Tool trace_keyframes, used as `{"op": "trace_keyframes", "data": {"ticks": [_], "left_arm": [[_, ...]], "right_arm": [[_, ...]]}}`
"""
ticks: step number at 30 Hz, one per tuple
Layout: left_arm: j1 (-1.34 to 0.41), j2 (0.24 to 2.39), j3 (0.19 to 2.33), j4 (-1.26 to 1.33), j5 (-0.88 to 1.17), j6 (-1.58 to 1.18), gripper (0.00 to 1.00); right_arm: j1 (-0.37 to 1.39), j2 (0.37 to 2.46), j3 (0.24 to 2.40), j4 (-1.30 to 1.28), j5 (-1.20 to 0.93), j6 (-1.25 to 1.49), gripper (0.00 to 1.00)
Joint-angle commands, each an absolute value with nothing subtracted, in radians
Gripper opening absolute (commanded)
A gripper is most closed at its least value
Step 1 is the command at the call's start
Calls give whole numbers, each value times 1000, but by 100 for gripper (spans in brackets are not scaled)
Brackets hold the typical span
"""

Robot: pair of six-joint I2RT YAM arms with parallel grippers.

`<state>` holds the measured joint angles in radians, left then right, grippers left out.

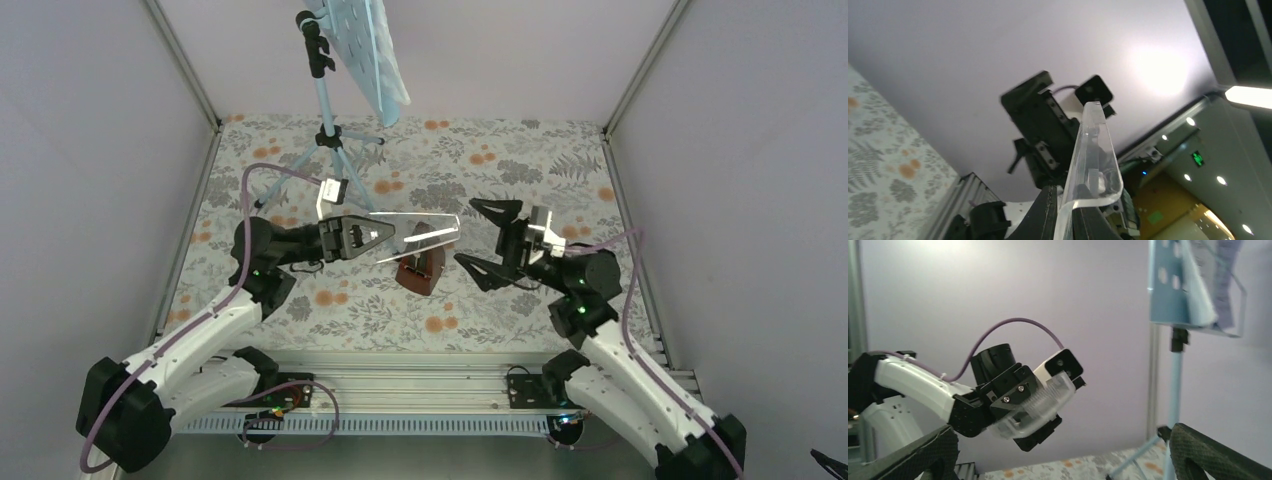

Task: Pack up the instrument practice props

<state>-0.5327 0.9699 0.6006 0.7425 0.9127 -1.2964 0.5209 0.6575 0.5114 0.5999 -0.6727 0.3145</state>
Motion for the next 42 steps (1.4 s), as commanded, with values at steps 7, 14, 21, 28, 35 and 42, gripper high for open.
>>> {"op": "trace_keyframes", "data": {"ticks": [7, 14, 21, 28, 35, 42], "left_arm": [[-529, 928, 715, 886, 1034, -1437, 2], [-531, 932, 730, 931, 1027, -1466, 2], [-531, 958, 728, 1019, 1029, -1510, 2], [-534, 980, 724, 1070, 1022, -1528, 2], [-538, 997, 709, 1128, 1018, -1560, 2], [-540, 1001, 695, 1143, 1008, -1568, 2]], "right_arm": [[659, 938, 655, 1074, -870, 266, 100], [728, 1029, 746, 1126, -905, 203, 100], [772, 1094, 814, 1128, -961, 175, 92], [785, 1139, 845, 1133, -997, 178, 86], [794, 1170, 882, 1167, -1013, 184, 89], [802, 1189, 896, 1204, -1010, 192, 84]]}}
